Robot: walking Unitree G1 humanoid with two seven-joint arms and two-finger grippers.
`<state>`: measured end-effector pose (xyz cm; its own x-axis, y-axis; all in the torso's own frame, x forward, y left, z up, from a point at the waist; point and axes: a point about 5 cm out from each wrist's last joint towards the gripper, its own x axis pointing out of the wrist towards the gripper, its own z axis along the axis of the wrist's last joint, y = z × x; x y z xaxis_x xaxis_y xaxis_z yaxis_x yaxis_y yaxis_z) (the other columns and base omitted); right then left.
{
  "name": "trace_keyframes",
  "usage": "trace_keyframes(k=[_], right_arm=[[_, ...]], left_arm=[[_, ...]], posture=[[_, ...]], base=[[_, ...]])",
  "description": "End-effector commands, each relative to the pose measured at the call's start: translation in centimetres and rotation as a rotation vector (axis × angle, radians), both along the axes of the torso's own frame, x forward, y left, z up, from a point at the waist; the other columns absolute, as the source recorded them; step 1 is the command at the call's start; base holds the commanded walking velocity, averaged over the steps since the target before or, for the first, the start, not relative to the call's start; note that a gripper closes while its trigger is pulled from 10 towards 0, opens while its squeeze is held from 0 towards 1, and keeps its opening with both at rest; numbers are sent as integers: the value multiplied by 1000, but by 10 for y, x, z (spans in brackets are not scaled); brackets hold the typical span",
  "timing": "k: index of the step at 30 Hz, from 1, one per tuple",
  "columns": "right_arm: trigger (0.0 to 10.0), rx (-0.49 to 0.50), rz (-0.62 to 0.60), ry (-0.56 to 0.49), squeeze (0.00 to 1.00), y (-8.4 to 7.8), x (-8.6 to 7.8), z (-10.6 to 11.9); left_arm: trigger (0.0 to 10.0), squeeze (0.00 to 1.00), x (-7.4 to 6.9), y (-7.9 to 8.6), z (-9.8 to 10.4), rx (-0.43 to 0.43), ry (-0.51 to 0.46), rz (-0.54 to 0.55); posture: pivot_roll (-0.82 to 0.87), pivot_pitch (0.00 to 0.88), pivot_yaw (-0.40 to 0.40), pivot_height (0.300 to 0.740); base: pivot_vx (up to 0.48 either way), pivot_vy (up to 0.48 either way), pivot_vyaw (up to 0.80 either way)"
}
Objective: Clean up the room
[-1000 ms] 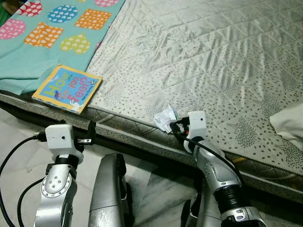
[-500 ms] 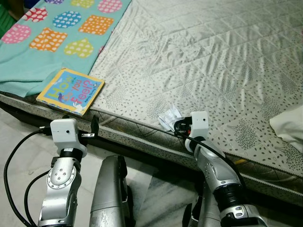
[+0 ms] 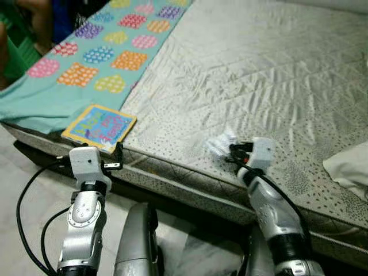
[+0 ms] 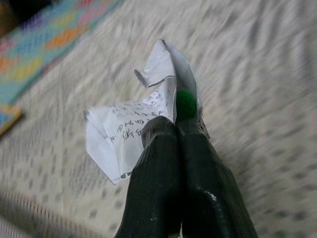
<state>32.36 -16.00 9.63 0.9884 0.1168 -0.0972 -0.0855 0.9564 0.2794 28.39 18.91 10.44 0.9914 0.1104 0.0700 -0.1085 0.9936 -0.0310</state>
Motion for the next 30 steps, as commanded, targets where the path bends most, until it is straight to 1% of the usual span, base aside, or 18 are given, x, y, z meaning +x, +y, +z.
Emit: trace_keyframes(k=[1,5,6,7,10,11,14,18,23,30], right_arm=[[10000,-6,-12,-40,0,-5,-2,6],[10000,-7,-16,-62,0,-6,-2,9],[10000,-9,-11,-77,0,-5,-2,11],[10000,-11,-8,-114,0,-5,0,16],[10000,-6,-18,-126,0,-5,1,19],[10000,10,-34,-147,0,-6,3,24],[10000,13,-37,-153,0,-7,4,26],[10000,18,-40,-166,0,-8,6,30],[10000,14,-43,-173,0,-9,8,32],[10000,-3,-51,-170,0,-10,8,30]], left_arm=[[10000,0,-1,-3,-4,-7,10,0],[10000,0,0,-7,-5,-10,9,-13],[10000,0,2,-9,-6,-12,7,-24],[10000,0,4,-12,-6,-16,3,-39],[10000,0,5,-14,-6,-17,1,-44],[10000,0,6,-16,-6,-20,-3,-50],[10000,0,6,-16,-6,-22,-4,-51],[10000,0,5,-19,-8,-27,-6,-58],[10000,0,6,-20,-8,-29,-9,-60],[10000,0,9,-19,-7,-30,-16,-63]], posture=[[82,0,54,543],[76,0,58,543],[72,0,60,543],[66,0,62,543],[66,0,61,543],[66,0,60,548],[66,0,59,553],[65,0,54,578],[63,0,54,598],[62,0,53,648]], base=[[0,0,0],[0,0,0],[0,0,0],[0,0,0],[0,0,0],[0,0,0],[0,0,0],[0,0,0],[0,0,0],[0,0,0]])
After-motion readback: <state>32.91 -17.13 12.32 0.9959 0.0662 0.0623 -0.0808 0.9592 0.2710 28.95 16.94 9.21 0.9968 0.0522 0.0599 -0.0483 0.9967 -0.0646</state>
